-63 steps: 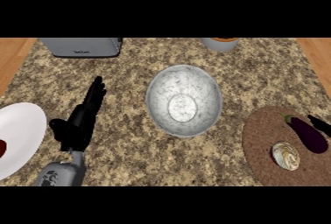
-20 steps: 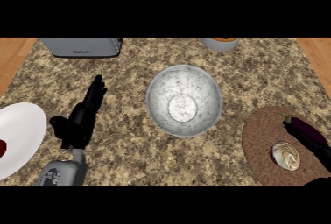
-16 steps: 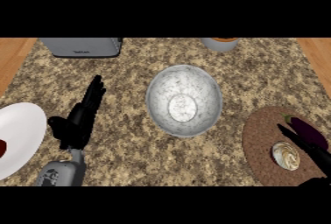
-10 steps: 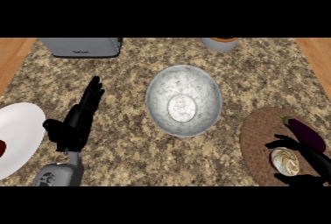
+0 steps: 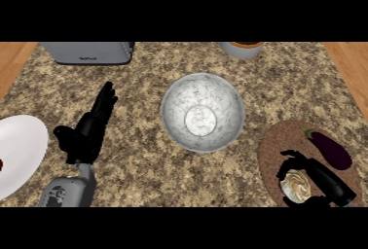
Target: Pick the cupcake from the placemat and place it in the bowl
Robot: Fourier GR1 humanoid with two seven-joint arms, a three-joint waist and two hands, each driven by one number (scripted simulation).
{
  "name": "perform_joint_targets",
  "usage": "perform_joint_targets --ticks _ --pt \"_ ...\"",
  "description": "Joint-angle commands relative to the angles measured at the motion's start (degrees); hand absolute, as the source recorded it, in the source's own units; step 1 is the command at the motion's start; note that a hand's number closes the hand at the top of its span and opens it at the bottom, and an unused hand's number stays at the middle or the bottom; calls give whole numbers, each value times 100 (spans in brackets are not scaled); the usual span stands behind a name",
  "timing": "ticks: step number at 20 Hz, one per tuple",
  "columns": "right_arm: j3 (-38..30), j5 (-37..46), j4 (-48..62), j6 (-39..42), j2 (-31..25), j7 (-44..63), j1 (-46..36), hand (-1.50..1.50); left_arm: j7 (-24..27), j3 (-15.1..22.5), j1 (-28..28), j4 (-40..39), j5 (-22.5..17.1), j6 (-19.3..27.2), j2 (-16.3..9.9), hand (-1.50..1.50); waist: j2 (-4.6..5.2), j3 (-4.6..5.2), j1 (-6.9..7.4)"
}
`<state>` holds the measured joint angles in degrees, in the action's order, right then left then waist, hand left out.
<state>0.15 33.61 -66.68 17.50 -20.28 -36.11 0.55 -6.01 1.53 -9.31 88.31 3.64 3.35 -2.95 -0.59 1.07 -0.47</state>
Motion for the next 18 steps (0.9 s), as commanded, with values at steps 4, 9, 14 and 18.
perform_joint_targets --ticks 4,9,14,18 --pt "1313 -82 -628 -1137 1973 1698 33 150 7 120 11 -22 3 -37 88 0 9 -91 173" --pt "2826 -759 -1409 -2574 2011 2435 13 150 63 80 -13 -72 18 -23 62 0 -4 -118 212" --pt "4212 -416 -2344 -4228 2023 3401 -369 150 159 176 67 -112 37 -42 136 0 -35 -94 194" --pt "4969 538 -2914 -5224 2026 4581 -860 150 -114 33 -61 22 -28 -61 -5 0 -55 -85 142"
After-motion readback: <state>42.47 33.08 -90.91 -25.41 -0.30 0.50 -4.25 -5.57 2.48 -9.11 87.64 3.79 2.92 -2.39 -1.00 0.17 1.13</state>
